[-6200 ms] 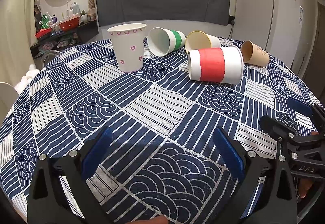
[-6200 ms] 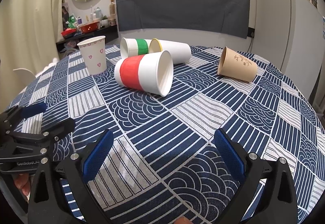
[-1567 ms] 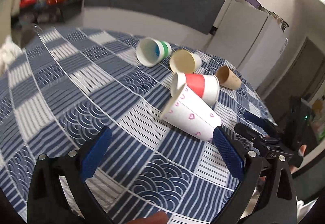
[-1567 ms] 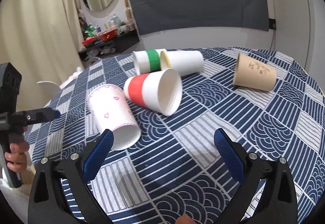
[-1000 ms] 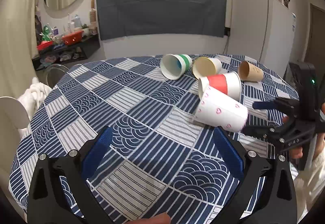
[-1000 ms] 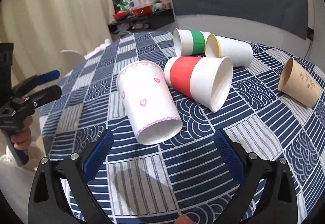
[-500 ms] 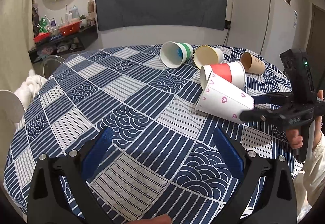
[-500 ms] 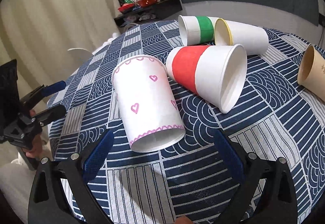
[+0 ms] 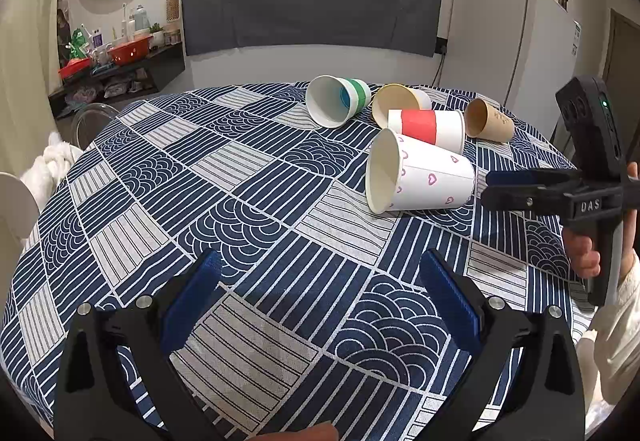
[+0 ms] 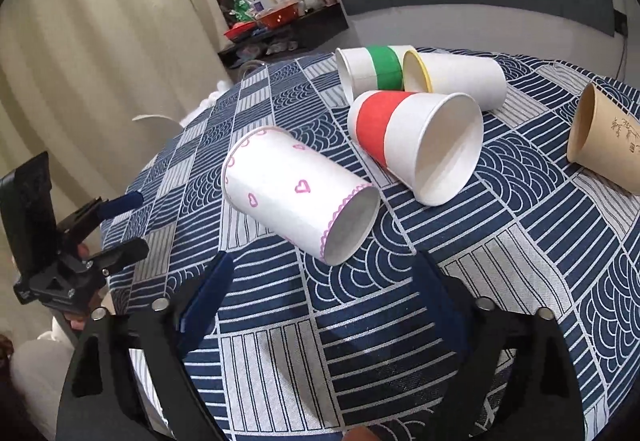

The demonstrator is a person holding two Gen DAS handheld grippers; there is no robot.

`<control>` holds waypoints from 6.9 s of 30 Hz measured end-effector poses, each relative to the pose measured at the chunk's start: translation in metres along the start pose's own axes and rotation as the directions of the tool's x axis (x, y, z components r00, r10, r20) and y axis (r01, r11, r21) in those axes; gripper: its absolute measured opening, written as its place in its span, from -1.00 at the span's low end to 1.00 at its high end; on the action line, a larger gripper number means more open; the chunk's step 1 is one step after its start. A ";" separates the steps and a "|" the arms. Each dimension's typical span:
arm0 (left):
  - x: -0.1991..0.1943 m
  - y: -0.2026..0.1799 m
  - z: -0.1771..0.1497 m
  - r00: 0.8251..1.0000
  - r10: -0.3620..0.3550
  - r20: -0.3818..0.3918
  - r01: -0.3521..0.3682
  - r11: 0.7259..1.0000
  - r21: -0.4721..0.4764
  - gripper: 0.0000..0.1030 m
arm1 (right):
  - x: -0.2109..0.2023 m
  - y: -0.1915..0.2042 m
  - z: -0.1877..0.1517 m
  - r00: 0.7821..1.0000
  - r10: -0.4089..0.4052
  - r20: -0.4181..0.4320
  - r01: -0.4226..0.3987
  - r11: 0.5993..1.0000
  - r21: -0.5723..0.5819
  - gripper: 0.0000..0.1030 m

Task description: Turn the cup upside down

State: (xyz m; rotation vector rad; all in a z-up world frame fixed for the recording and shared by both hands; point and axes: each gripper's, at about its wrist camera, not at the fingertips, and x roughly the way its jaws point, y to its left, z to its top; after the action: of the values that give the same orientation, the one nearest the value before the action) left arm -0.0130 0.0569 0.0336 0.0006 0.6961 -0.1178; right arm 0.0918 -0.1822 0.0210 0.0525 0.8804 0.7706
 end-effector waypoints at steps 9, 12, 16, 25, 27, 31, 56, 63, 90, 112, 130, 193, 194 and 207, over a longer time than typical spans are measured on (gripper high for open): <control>-0.002 -0.002 -0.009 1.000 -0.009 -0.005 0.009 0.999 0.039 0.88 | 0.030 -0.040 0.027 0.968 0.227 -0.108 -0.223 0.974 0.045 0.72; -0.001 -0.001 -0.010 1.000 -0.014 -0.003 0.014 0.999 0.048 0.88 | 0.037 -0.049 0.034 0.944 0.306 -0.122 -0.302 0.952 0.049 0.73; 0.003 0.000 -0.012 1.000 -0.021 -0.014 0.022 0.998 0.059 0.88 | 0.043 -0.058 0.043 0.909 0.395 -0.132 -0.388 0.918 0.079 0.78; 0.006 -0.001 -0.011 0.999 -0.035 -0.012 0.036 0.997 0.074 0.89 | 0.045 -0.036 0.040 0.878 0.430 -0.208 -0.445 0.895 -0.026 0.64; 0.006 -0.002 -0.011 0.999 -0.038 -0.007 0.039 0.996 0.077 0.88 | 0.040 -0.026 0.037 0.905 0.375 -0.201 -0.400 0.911 -0.102 0.18; 0.003 -0.005 -0.011 0.999 -0.039 0.007 0.038 0.996 0.084 0.88 | 0.025 -0.016 0.030 0.915 0.350 -0.199 -0.382 0.910 -0.160 0.11; 0.004 -0.012 -0.011 1.000 -0.012 0.025 0.009 0.994 0.109 0.88 | -0.025 0.049 0.064 0.896 -0.286 -0.340 0.017 0.787 -0.617 0.10; 0.013 0.002 -0.010 1.000 -0.009 -0.006 0.009 0.999 0.052 0.89 | -0.002 0.074 0.056 0.804 -0.441 -0.398 -0.004 0.667 -0.745 0.10; 0.015 -0.002 -0.010 0.999 -0.037 -0.009 0.037 0.999 0.029 0.88 | -0.040 0.092 0.058 0.947 -0.286 -0.148 0.123 0.745 -0.656 0.76; 0.026 -0.033 -0.014 1.000 0.030 0.000 -0.030 0.999 0.025 0.89 | -0.056 0.026 -0.048 0.941 -0.330 0.078 0.337 0.934 -0.120 0.84; 0.015 -0.056 -0.009 0.989 0.093 0.119 -0.098 0.995 0.034 0.89 | -0.045 0.028 -0.064 0.891 -0.402 0.214 0.408 0.913 0.013 0.84; 0.029 -0.051 -0.016 0.992 0.103 0.072 -0.102 0.995 -0.016 0.89 | -0.044 0.041 -0.072 0.828 -0.504 0.244 0.521 0.853 -0.006 0.84; 0.029 -0.050 -0.016 0.992 0.103 0.070 -0.102 0.995 -0.017 0.89 | -0.044 0.041 -0.072 0.828 -0.505 0.244 0.522 0.853 -0.007 0.84; 0.028 -0.050 -0.016 0.992 0.102 0.072 -0.101 0.995 -0.017 0.89 | -0.044 0.041 -0.072 0.826 -0.507 0.246 0.525 0.851 -0.008 0.84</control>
State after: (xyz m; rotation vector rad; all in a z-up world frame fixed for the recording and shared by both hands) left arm -0.0069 0.0052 0.0053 0.0191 0.6224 -0.0156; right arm -0.0003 -0.1983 0.0178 -0.1572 0.5938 0.2749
